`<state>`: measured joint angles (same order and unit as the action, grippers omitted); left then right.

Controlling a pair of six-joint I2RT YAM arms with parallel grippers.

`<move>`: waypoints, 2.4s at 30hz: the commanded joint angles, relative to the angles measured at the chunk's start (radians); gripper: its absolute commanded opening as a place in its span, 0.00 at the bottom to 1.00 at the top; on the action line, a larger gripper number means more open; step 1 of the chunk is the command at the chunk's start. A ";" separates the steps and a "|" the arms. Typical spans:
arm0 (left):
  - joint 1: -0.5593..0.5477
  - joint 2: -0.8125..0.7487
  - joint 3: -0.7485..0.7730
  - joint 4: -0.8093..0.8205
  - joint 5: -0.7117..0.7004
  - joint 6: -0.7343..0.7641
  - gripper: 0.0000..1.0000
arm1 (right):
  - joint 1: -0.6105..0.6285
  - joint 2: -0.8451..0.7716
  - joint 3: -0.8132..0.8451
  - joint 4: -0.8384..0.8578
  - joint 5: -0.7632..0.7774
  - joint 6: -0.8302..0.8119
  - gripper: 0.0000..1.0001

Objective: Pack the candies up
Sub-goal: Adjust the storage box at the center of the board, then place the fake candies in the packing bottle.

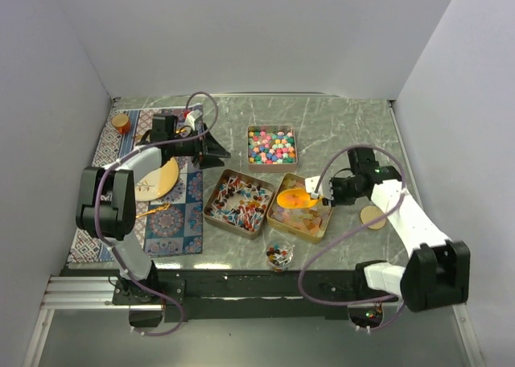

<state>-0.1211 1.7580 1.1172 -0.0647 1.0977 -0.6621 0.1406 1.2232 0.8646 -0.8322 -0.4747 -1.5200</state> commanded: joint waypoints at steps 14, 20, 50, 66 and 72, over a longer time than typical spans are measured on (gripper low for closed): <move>0.116 -0.316 -0.092 -0.156 -0.404 0.098 0.89 | 0.467 -0.306 0.082 -0.301 0.356 0.127 0.00; 0.204 -0.400 -0.201 -0.061 -0.348 -0.016 0.87 | 0.545 -0.306 0.093 -0.352 0.438 0.132 0.00; 0.227 -0.640 -0.373 0.057 -0.363 -0.113 0.89 | 0.939 -0.099 0.208 -0.518 0.838 0.425 0.00; 0.186 -0.722 -0.513 0.077 -0.415 -0.191 0.86 | 0.652 -0.120 0.275 -0.546 0.976 0.089 0.00; 0.126 -0.796 -0.620 0.066 -0.453 -0.195 0.84 | 0.499 -0.015 0.277 -0.430 1.027 -0.035 0.00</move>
<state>0.0277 1.0069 0.5316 -0.0162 0.6792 -0.8371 0.7055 1.1481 1.1076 -1.3144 0.4828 -1.4349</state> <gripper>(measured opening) 0.853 0.352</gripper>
